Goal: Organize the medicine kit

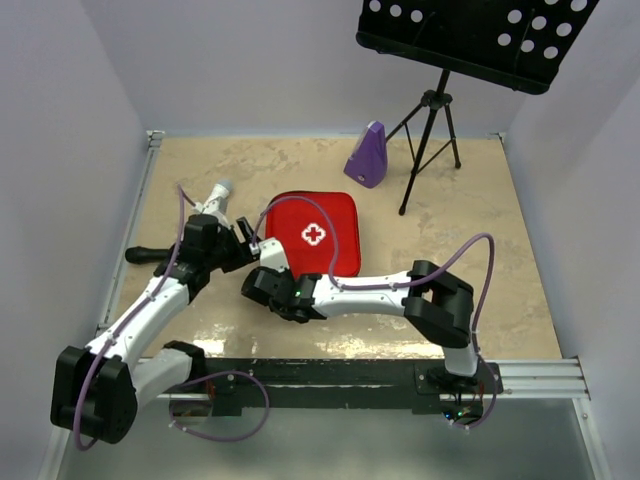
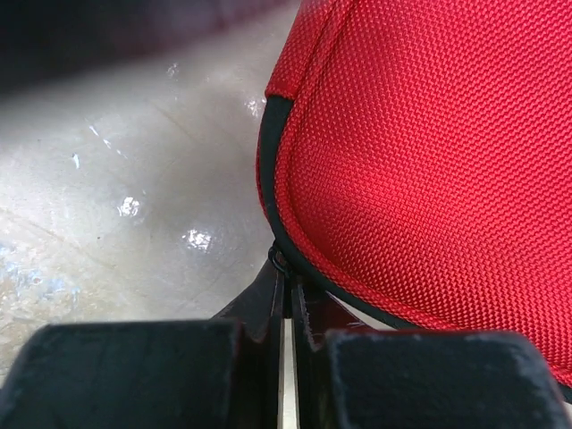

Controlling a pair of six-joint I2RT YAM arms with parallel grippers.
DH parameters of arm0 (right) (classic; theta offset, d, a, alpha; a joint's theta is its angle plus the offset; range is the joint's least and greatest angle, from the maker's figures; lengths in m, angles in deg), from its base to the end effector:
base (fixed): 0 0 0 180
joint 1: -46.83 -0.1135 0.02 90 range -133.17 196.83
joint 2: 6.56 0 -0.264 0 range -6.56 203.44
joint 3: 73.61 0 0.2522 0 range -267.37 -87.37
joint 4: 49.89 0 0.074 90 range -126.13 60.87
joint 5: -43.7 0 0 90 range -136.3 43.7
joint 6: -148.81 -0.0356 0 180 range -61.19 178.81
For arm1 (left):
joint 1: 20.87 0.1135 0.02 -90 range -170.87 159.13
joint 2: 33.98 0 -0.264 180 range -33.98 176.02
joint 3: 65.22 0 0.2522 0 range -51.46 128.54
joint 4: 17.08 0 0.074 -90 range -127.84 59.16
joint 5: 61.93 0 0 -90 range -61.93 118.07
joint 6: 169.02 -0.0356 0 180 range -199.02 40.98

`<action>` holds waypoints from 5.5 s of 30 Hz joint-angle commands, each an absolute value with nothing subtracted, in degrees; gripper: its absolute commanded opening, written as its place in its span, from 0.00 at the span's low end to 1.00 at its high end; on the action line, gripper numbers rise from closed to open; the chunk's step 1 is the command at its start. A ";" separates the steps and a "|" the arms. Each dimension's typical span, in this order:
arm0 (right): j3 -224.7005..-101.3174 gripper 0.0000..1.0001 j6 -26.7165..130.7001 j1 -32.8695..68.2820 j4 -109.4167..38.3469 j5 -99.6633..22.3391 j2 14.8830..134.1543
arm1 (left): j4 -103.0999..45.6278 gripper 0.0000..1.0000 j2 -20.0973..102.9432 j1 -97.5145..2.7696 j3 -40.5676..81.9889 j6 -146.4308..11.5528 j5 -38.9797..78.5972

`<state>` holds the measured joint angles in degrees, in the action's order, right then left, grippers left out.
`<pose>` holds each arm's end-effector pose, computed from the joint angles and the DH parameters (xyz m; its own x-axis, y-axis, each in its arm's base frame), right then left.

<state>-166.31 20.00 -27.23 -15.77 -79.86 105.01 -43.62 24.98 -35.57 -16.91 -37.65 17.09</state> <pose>0.1337 0.3966 0.1947 -0.6158 -0.2543 -0.7457 -0.4157 0.9089 0.0333 0.2096 -0.0620 0.2272 -0.7004 -0.4870 -0.5217 -0.0893 0.7851 -0.6129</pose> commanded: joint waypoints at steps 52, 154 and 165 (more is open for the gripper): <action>-153.35 0.00 16.42 -25.15 -17.58 -77.59 91.85 | -44.81 0.68 43.65 -30.37 -0.65 -44.83 24.37; -149.78 0.00 10.74 -29.28 -5.64 -81.72 88.45 | -40.86 0.16 46.25 -31.51 -11.03 -42.28 26.14; -138.98 0.00 5.02 -21.81 -5.72 -79.44 77.65 | -40.59 0.16 53.11 -30.37 -6.20 -43.07 26.31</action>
<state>-143.71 7.26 -22.77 -16.64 -81.44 83.26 -41.56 48.32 -33.71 -6.55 -37.22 6.68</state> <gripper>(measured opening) 0.018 0.293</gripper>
